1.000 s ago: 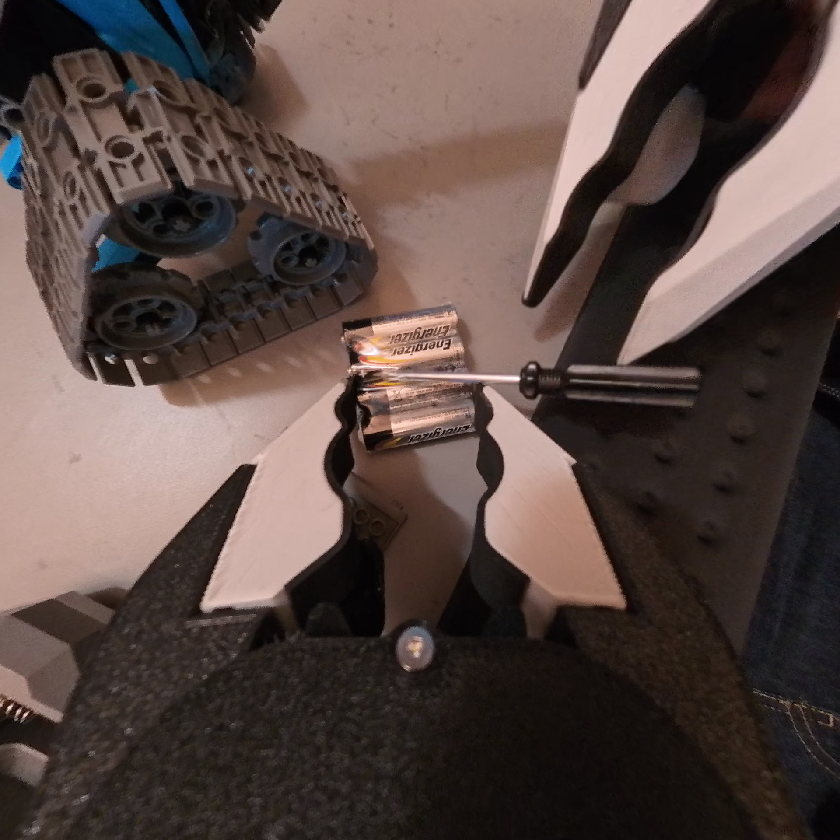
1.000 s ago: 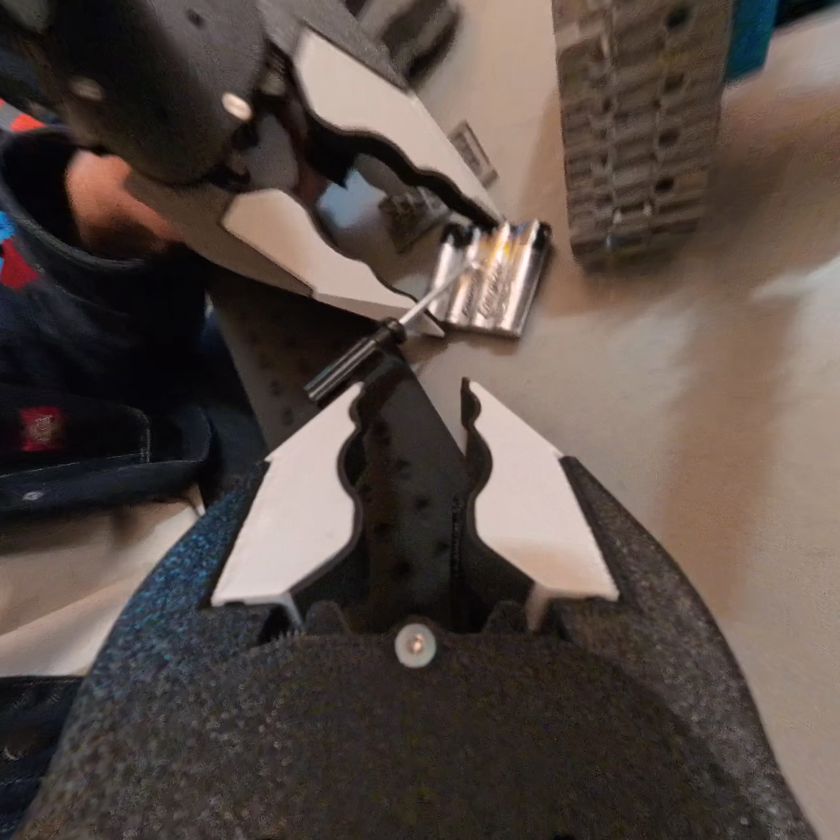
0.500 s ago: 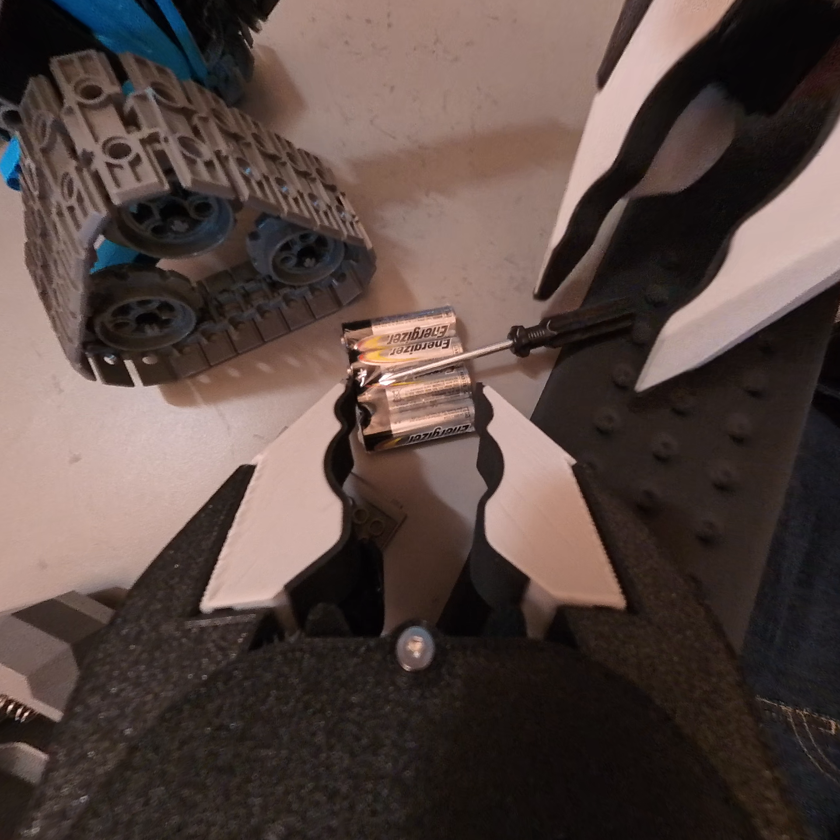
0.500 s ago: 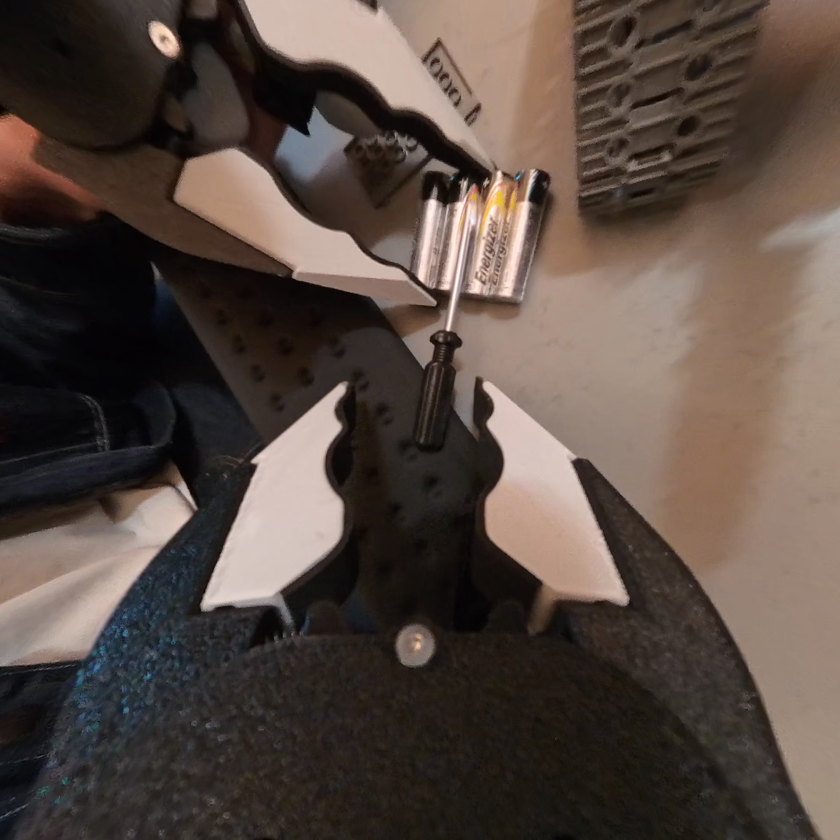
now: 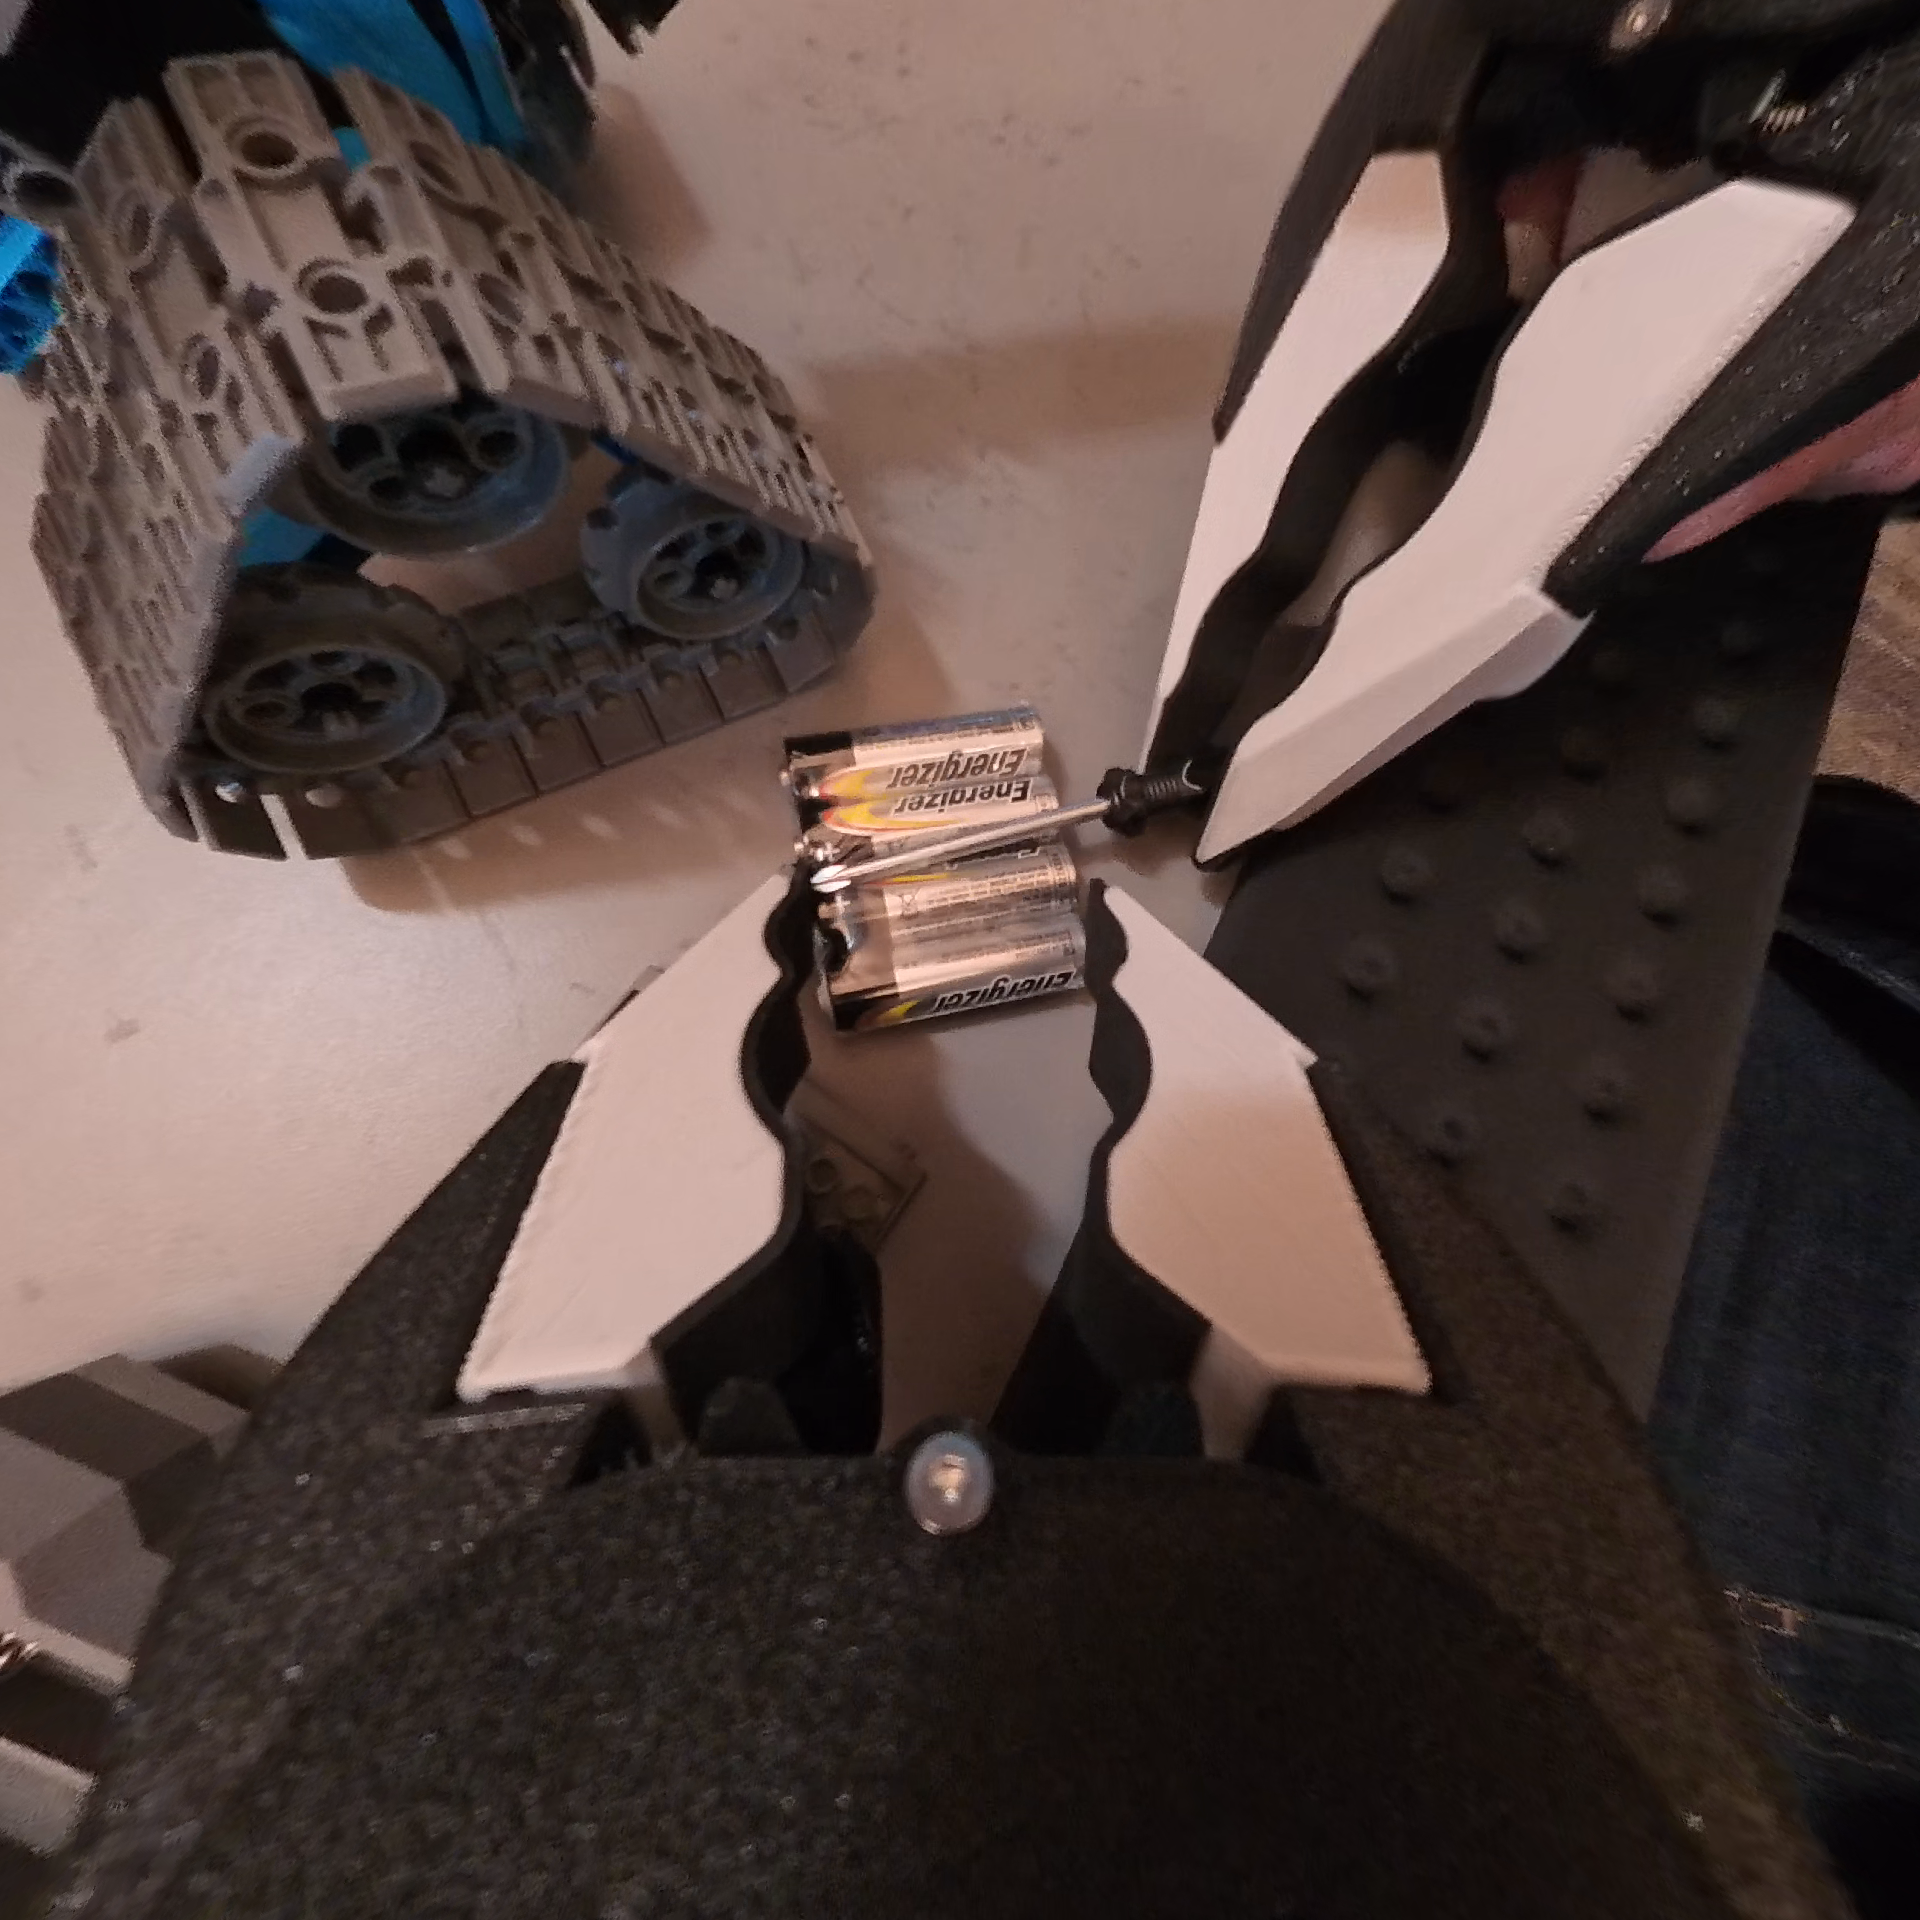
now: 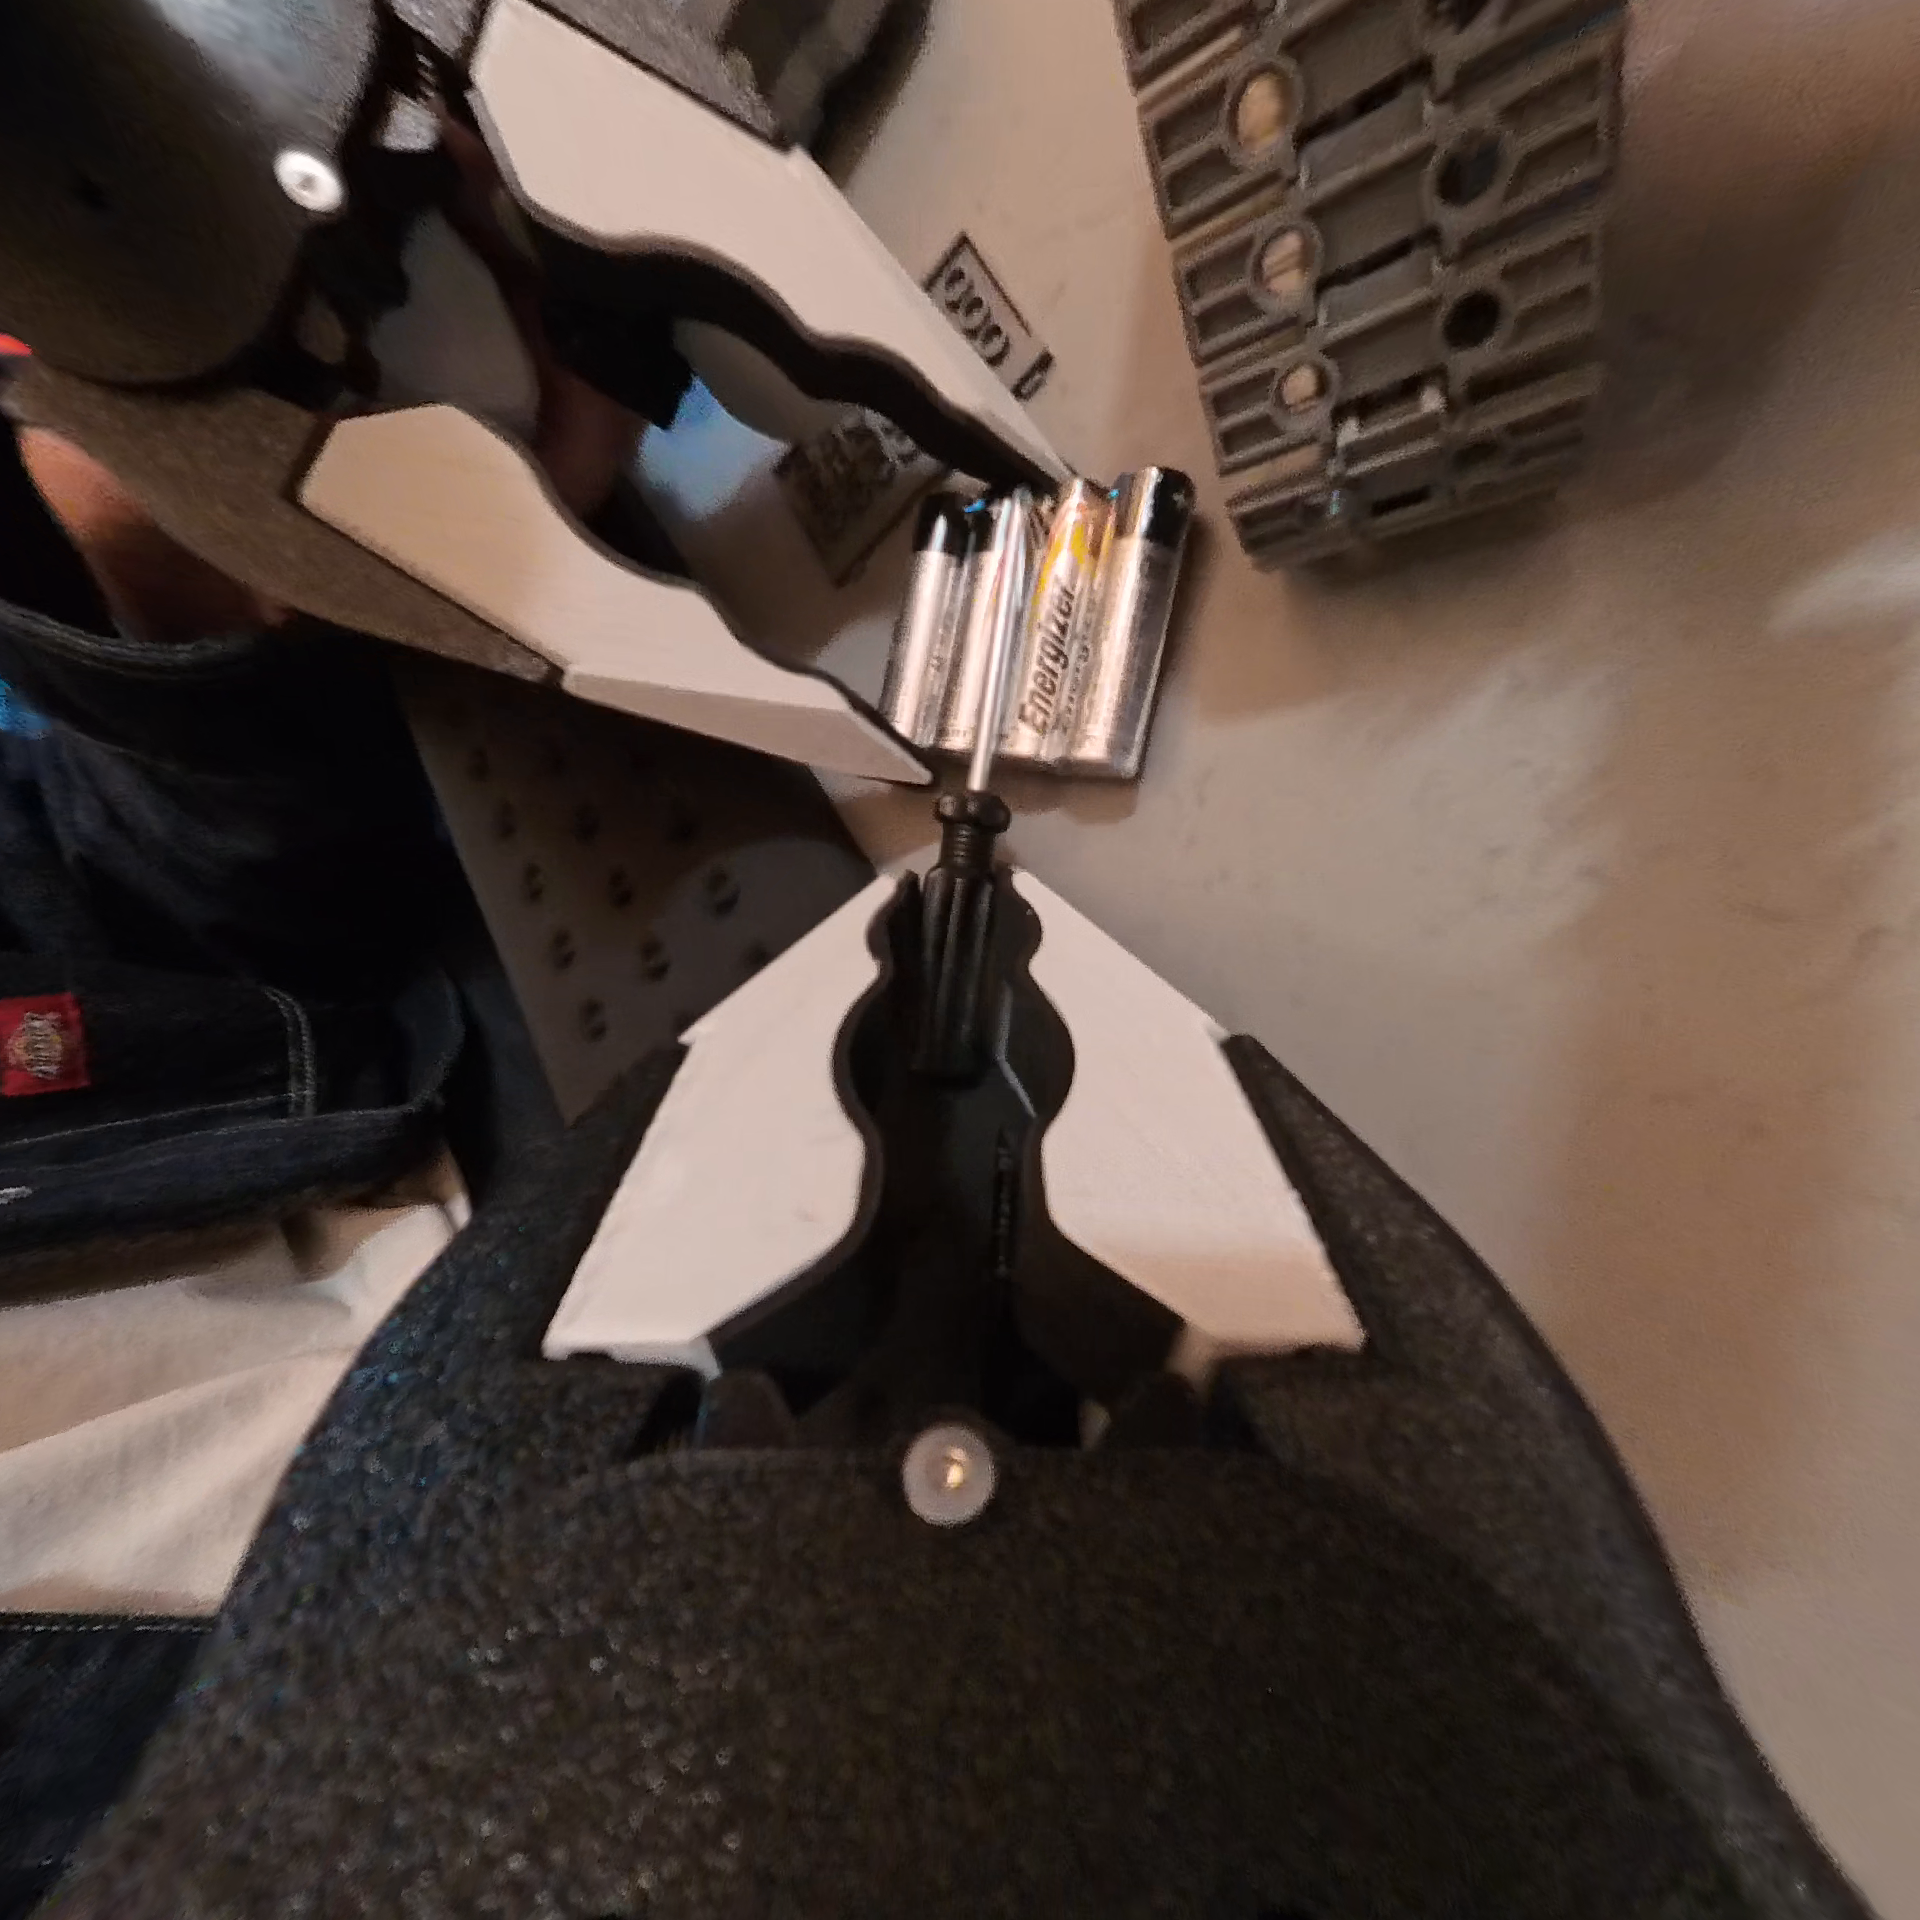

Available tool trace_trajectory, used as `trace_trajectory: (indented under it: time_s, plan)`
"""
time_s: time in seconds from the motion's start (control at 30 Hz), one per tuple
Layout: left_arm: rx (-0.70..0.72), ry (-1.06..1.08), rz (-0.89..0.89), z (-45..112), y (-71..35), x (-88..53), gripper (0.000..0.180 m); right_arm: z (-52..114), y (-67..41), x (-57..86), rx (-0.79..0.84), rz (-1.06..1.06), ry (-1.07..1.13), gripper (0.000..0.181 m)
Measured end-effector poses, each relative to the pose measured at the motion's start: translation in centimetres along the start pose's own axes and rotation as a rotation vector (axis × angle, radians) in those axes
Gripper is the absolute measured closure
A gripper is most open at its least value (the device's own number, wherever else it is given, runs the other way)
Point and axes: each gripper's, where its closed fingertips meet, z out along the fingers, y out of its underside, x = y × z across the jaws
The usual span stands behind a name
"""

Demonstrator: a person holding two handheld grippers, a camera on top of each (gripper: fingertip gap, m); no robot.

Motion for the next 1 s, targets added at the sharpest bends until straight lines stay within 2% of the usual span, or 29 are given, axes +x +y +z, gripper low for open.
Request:
trace_trajectory:
  time_s: [0.13, 0.3, 0.47, 0.6, 0.73, 1.0]
  plan:
    - [0.019, 0.062, -0.08, -0.2, -0.2, 0.0, 0.13, -0.5, -0.9, -0.5, 0.115, 0.009, -0.067, 0.169]
    - [0.037, -0.005, -0.098, -0.5, -0.3, -1.0, 0.137, 0.5, -0.3, 0.5, 0.039, -0.008, 0.034, 0.169]
    - [0.033, -0.151, -0.032, -1.0, 0.0, -1.6, 0.129, 0.4, -0.4, 0.6, 0.059, 0.016, 0.056, 0.169]
    - [0.01, -0.162, -0.031, -1.2, 0.3, -1.0, 0.138, 0.5, -0.5, 0.7, 0.065, 0.002, 0.108, 0.17]
    - [0.008, -0.155, -0.067, -1.2, 0.5, -1.1, 0.137, 0.6, -0.7, 0.6, 0.084, 0.034, 0.114, 0.17]
    - [0.011, -0.142, -0.075, -1.0, 0.5, -1.2, 0.137, 1.1, -1.0, 0.3, 0.079, -0.048, 0.154, 0.171]
